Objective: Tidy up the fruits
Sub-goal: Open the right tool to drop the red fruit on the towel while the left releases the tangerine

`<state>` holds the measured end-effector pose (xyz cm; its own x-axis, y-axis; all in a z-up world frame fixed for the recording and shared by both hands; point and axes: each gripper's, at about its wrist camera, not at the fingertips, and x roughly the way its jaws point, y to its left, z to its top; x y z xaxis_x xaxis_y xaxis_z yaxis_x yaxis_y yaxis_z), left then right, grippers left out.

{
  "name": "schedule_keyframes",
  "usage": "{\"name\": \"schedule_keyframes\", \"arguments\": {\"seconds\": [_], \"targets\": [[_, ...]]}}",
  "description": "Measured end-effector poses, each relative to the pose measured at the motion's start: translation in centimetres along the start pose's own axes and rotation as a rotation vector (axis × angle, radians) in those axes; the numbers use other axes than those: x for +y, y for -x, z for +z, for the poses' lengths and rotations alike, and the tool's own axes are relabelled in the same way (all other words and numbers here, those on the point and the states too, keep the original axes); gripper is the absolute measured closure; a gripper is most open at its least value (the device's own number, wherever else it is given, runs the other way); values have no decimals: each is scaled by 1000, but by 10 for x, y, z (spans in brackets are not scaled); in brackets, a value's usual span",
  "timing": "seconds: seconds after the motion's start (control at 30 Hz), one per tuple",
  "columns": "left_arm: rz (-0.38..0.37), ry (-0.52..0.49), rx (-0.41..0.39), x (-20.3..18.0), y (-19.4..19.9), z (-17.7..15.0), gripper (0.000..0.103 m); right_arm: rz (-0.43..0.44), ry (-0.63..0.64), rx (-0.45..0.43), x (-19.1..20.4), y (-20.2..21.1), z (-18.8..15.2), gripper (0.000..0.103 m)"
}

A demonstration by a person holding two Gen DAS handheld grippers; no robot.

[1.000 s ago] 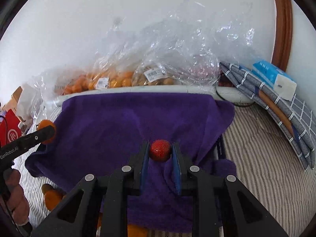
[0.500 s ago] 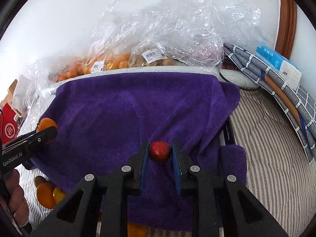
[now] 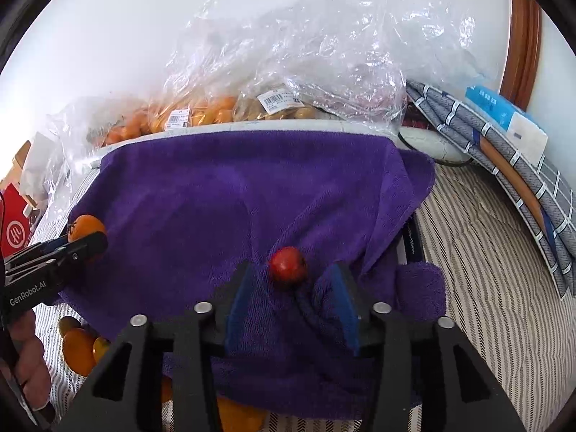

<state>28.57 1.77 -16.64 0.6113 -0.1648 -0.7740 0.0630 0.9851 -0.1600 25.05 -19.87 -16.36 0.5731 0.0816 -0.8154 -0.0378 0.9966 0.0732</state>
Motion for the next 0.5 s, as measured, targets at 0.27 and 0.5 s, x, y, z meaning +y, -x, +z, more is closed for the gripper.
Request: {"name": "schedule_keyframes", "arguments": {"seconds": [0.27, 0.5], "targets": [[-23, -5, -22, -2, 6, 0, 53, -14, 12, -47, 0, 10, 1, 45], [-46, 18, -72, 0, 13, -1, 52, -17, -30, -101, -7, 25, 4, 44]]}}
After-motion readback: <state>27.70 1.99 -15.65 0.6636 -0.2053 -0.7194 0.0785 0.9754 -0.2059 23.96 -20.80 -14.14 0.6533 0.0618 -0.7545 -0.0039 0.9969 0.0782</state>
